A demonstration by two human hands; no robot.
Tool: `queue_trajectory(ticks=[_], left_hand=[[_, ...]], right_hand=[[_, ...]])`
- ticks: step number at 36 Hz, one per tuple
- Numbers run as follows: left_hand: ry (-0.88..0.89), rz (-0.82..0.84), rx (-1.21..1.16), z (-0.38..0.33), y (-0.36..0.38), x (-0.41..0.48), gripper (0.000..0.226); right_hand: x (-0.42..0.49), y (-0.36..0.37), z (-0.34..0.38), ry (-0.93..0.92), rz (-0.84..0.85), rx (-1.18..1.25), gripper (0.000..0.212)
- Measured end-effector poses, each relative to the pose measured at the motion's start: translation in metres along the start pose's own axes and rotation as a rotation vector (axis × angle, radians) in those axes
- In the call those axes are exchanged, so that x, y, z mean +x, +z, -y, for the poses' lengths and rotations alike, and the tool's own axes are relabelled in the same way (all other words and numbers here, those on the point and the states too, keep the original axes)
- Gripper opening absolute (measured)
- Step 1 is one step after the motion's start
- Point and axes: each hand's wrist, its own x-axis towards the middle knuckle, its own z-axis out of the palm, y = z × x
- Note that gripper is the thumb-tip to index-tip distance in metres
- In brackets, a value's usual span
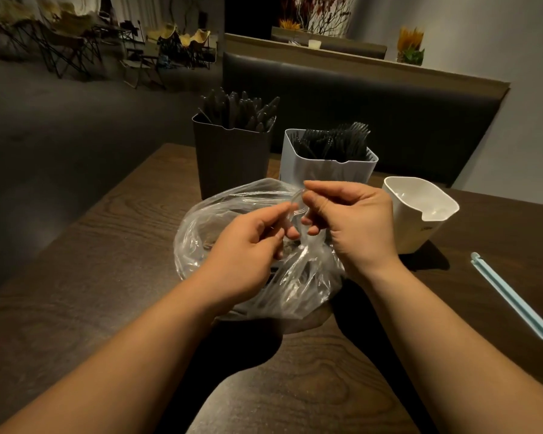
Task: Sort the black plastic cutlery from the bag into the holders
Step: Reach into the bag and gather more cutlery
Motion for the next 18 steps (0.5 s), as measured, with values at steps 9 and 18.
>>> queue_trajectory(ticks=[9,18], left_hand=[[0.118,-0.123,-0.093,-0.004,0.043,0.001,0.055],[0.127,-0.101,-0.048,-0.033,0.075,0.015,0.043]], right_hand=[[-0.002,-0.02,0.018,-0.108,-0.037,-0.167,0.014],[0.016,-0.077,0.042,-0.208,-0.066,-0.272,0.012]])
